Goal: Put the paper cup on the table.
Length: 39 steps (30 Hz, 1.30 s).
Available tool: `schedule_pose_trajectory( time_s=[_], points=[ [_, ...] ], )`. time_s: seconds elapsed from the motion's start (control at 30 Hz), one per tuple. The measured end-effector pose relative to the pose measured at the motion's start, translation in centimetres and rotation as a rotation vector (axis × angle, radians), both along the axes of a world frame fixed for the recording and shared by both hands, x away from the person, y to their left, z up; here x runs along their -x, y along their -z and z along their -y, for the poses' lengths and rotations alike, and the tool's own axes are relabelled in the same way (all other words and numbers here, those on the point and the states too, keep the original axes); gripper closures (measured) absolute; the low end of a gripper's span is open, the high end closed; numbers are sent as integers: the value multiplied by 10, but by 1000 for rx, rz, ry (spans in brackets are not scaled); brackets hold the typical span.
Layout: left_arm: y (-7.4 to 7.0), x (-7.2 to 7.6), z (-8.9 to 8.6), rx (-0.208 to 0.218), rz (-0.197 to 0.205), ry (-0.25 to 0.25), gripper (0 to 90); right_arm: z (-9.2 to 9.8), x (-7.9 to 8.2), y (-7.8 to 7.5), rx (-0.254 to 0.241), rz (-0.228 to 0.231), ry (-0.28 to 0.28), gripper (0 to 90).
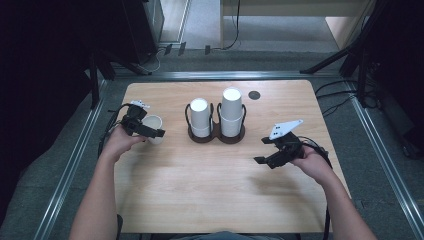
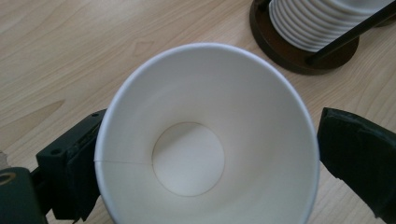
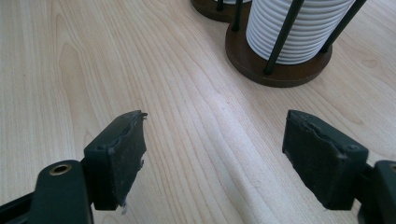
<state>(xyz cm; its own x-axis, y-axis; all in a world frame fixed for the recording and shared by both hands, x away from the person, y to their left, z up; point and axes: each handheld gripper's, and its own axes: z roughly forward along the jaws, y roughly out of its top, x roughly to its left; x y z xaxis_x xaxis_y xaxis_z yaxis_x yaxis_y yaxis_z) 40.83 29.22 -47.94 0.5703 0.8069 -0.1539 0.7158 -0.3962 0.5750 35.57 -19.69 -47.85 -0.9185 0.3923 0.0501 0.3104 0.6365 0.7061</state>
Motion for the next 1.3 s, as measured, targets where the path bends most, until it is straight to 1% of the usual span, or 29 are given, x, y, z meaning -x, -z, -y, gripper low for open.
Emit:
schedule_pose_trajectory(
  time_s=[0.1,0.2,0.23,0.33,0.4,0.43,0.5,0.53,0.67,0.73,0.77,0.83,0.87,1.0,1.1,1.23,1.3],
  points=[
    [-1,0,-1,9,-6,-3,16,0,0,0,0,3,-2,214],
    [-5,0,-2,15,-2,-14,6,0,0,0,2,2,-5,214],
    [-7,1,-3,21,11,-15,5,0,0,0,2,1,-5,214],
    [-12,3,-5,46,21,-17,6,0,0,0,5,1,-7,214],
    [-14,4,-6,43,27,-23,6,0,0,0,7,1,-9,214],
    [-15,5,-6,39,35,-39,5,-1,0,0,9,0,-10,214],
    [-19,6,-8,52,39,-37,5,-1,0,1,13,3,-13,214],
    [-21,7,-8,46,46,-39,5,-1,1,1,13,4,-12,214],
    [-31,10,-7,48,72,-37,6,-1,1,1,13,2,-11,214],
    [-35,11,-5,55,86,-32,6,0,1,1,11,6,-11,214],
    [-38,12,-3,53,95,-38,6,0,1,0,10,3,-10,214],
    [-40,12,-1,45,97,-62,6,1,0,0,8,3,-8,214],
    [-41,12,0,52,94,-62,6,1,0,0,6,6,-5,214],
    [-44,15,5,68,98,-30,6,2,0,0,6,8,-3,214],
    [-46,17,11,58,98,-7,6,1,1,0,8,9,-5,214],
    [-48,20,15,72,109,2,6,1,1,0,11,9,-10,214],
    [-47,21,17,71,117,6,6,1,1,0,13,9,-10,214]
  ],
)
